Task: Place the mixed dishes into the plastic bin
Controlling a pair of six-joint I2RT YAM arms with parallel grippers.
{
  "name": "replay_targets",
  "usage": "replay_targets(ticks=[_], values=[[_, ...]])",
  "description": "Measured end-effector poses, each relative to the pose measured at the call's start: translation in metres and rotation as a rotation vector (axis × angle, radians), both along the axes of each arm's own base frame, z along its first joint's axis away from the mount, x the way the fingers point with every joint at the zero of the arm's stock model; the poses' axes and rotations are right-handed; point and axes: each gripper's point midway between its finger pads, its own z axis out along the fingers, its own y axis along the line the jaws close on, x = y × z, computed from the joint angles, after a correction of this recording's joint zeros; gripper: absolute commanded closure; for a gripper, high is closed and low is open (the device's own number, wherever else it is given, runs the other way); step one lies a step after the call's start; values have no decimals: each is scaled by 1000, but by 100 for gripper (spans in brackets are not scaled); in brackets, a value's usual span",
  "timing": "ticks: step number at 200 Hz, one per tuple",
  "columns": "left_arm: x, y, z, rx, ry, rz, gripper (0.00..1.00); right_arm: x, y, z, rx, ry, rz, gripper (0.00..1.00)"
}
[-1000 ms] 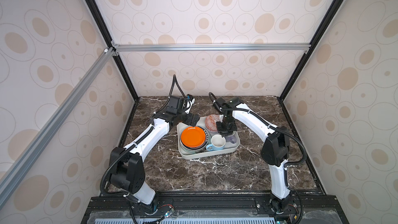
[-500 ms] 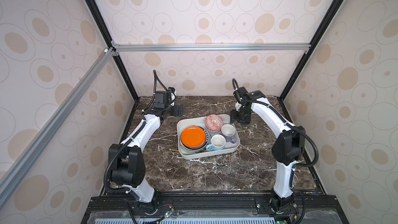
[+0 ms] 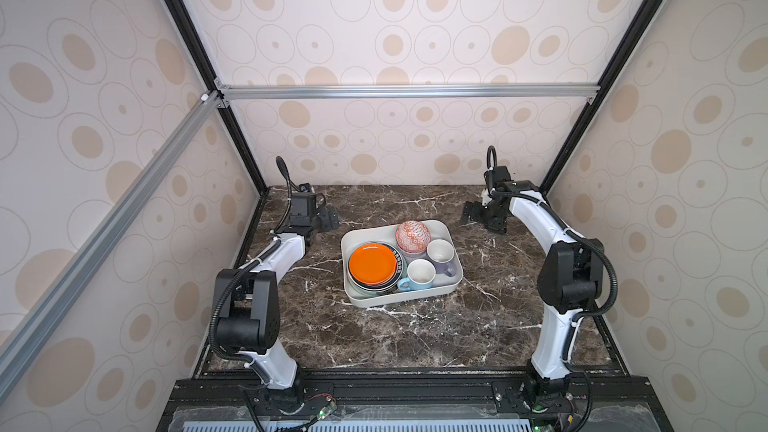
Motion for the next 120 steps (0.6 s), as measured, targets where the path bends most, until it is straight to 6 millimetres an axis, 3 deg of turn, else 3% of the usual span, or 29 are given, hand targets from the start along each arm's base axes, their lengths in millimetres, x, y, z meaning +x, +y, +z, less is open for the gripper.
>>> replay_targets(ticks=[43,78,120], values=[[-3,1,-8,-42,10,34,2,7,-2,6,-4,-13,11,0],[-4,-7,-8,-92,11,11,17,8,-4,6,3,-16,5,0],[-25,-30,-27,-127,83,-58,24,-6,-3,-19,16,37,8,0]])
